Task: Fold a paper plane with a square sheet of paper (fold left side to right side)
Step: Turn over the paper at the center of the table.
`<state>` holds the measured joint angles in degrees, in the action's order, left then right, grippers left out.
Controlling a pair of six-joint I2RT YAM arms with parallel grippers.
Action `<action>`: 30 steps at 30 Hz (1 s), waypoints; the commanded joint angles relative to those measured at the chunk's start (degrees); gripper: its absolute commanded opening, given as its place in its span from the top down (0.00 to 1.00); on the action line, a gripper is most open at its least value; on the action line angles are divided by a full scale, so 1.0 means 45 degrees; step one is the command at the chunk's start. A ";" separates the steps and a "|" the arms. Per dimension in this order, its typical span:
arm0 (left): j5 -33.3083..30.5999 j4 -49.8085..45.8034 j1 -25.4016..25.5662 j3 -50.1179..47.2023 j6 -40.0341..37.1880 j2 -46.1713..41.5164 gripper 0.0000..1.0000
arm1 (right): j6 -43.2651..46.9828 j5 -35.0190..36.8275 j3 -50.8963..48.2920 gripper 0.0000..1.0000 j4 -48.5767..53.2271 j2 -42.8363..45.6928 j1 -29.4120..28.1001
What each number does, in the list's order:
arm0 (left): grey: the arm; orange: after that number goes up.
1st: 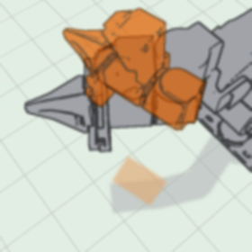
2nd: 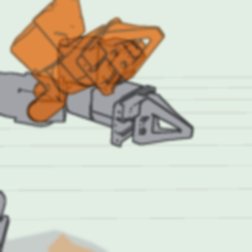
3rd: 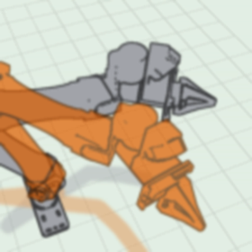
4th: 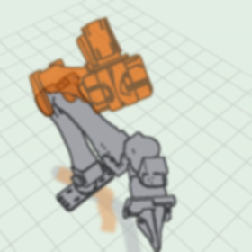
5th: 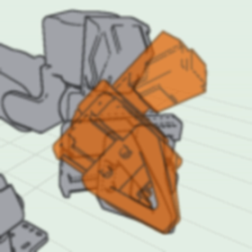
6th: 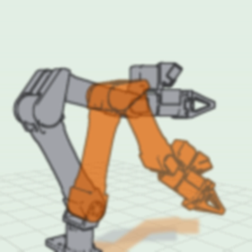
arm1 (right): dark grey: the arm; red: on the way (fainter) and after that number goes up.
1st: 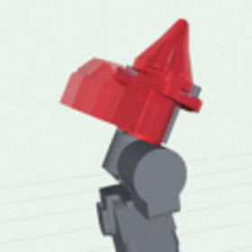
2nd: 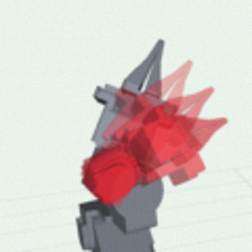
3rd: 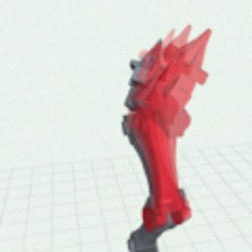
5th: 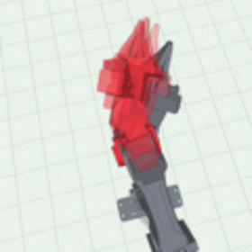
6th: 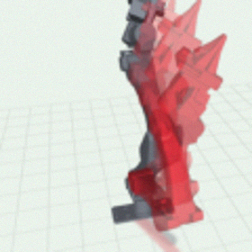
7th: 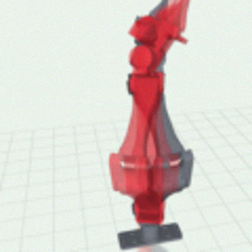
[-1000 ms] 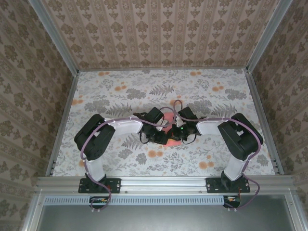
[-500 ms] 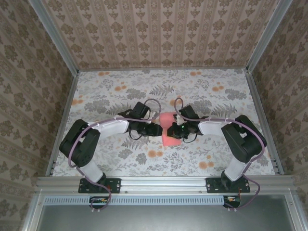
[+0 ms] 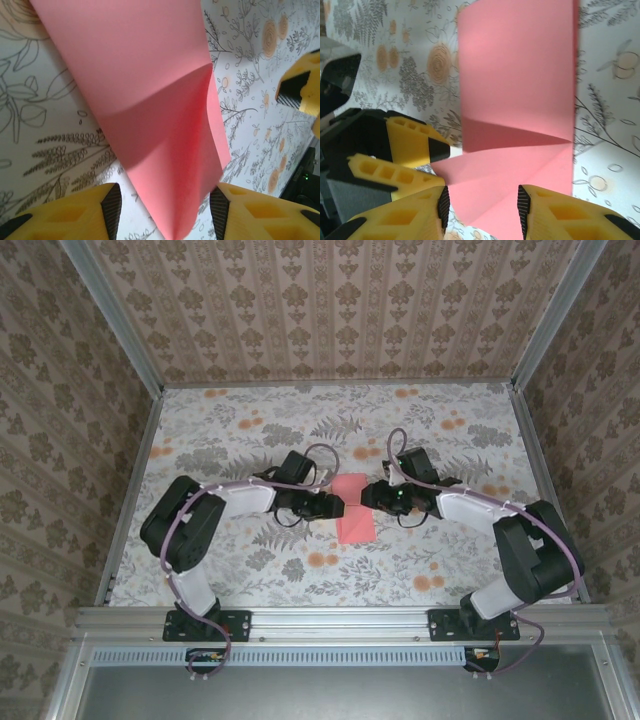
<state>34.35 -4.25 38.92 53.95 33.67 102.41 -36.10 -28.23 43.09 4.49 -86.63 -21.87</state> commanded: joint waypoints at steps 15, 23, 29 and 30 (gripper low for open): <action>-0.0527 0.0328 -0.0035 0.0060 -0.0324 -0.0721 0.92 | -0.0609 -0.1645 -0.0894 0.42 -0.0964 -0.0122 0.0176; -0.0604 0.0242 -0.0074 0.0025 -0.0324 -0.0815 0.90 | -0.1320 -0.2389 -0.0363 0.44 -0.2348 -0.1481 -0.0222; -0.0724 0.0179 -0.0112 -0.0033 -0.0295 -0.0900 0.88 | -0.1996 -0.2801 0.0004 0.51 -0.3454 -0.2600 -0.0560; -0.0720 0.0197 -0.0113 -0.0037 -0.0297 -0.0920 0.87 | -0.2163 -0.2890 0.0031 0.54 -0.3714 -0.2726 -0.0588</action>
<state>31.66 -2.96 38.89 54.72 33.01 100.31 -43.24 -38.44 41.63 -7.66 -97.14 -23.92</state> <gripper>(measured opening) 0.124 0.473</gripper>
